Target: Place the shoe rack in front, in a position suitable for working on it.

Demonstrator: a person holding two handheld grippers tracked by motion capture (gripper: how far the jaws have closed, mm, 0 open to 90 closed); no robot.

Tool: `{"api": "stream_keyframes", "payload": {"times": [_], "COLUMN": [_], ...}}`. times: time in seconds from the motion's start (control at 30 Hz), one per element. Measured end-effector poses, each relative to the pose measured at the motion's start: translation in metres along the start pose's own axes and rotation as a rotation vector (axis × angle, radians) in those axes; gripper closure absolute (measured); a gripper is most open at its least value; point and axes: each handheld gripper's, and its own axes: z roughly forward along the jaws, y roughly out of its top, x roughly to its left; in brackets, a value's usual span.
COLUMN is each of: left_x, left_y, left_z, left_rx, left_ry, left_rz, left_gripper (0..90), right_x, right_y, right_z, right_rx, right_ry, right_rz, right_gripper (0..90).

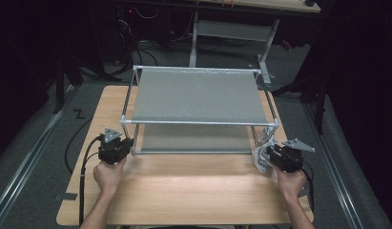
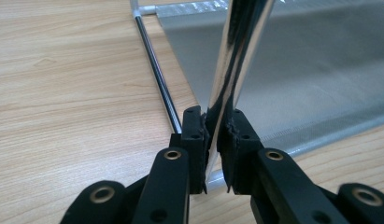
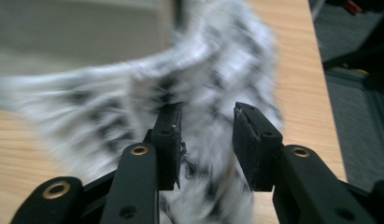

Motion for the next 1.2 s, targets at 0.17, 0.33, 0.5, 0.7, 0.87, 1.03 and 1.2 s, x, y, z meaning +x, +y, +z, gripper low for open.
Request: {"api": "stream_keyframes", "payload": {"times": [0.17, 0.33, 0.5, 0.7, 0.87, 1.03, 1.2], "left_x": [-0.003, -0.002, -0.002, -0.002, -0.001, -0.001, -0.001], "left_y": [0.0, 0.0, -0.001, -0.001, -0.001, -0.001, -0.001], "left_z": [0.002, 0.002, 0.002, 0.001, 0.001, 0.001, 0.0], "left_rx": [-0.005, -0.008, -0.011, -0.012, -0.011, -0.01, -0.01], "left_ry": [-0.013, -0.015, -0.016, -0.016, -0.018, -0.021, -0.017], "left_rz": [0.008, 0.006, 0.004, 0.007, 0.006, 0.01, 0.022], "left_gripper": [80.1, 80.0, 80.0, 80.0, 80.0, 80.0, 80.4], "right_x": [0.014, 0.018, 0.022, 0.024, 0.02, 0.014, 0.009], "right_y": [0.008, 0.004, 0.001, -0.001, 0.0, -0.007, -0.01], "right_z": [-0.001, 0.016, 0.025, 0.029, 0.029, 0.048, 0.048], "right_rx": [-0.002, 0.046, 0.069, 0.069, 0.083, 0.126, 0.122], "right_ry": [0.024, 0.01, -0.005, -0.011, -0.019, 0.015, 0.008], "right_rz": [-0.053, -0.063, -0.064, -0.059, -0.056, -0.011, -0.007], "right_gripper": [63.4, 63.2, 60.1, 50.0, 44.3, 56.6, 75.6]}}
